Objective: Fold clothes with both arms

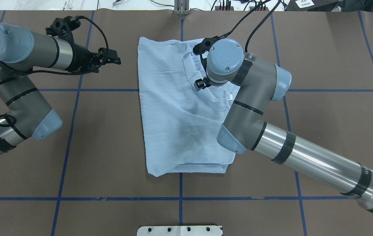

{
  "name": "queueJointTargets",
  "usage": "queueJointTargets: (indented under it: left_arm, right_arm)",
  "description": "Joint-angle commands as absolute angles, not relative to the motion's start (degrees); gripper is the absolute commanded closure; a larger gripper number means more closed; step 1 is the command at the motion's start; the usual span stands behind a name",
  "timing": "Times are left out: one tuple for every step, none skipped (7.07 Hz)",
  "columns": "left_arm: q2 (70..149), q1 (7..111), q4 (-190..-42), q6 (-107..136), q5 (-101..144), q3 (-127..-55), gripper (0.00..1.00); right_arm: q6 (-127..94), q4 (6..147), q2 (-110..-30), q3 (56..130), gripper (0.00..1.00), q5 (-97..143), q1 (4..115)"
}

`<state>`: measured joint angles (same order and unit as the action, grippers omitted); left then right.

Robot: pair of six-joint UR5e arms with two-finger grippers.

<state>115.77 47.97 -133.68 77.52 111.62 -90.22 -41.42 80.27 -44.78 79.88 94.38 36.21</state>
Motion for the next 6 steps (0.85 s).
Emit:
queueJointTargets:
  left_arm:
    - [115.58,47.9,-133.77,77.61,111.62,-89.65,0.0]
    - [115.49,47.9,-133.77,77.61,111.62,-89.56,0.0]
    - [115.31,47.9,-133.77,77.52,111.71,-89.47,0.0]
    - [115.4,47.9,-133.77,77.52,111.71,-88.78,0.0]
    - [115.49,47.9,-133.86,77.43,111.71,-88.25,0.0]
    - [115.49,47.9,-134.38,77.52,111.71,-88.24,0.0]
  right_arm:
    - [-42.71,73.31,-39.13,69.9,0.0,93.08,35.86]
    - [-42.63,73.13,-39.2,68.92,0.0,90.81,34.73]
    - [-42.63,73.13,-38.59,68.04,0.0,89.83,34.19]
    - [-42.54,73.13,-38.85,67.42,0.0,89.56,33.32]
    - [-42.54,73.13,-38.85,66.98,0.0,88.86,32.96]
    - [-42.45,73.13,-38.85,66.36,0.0,88.34,32.87]
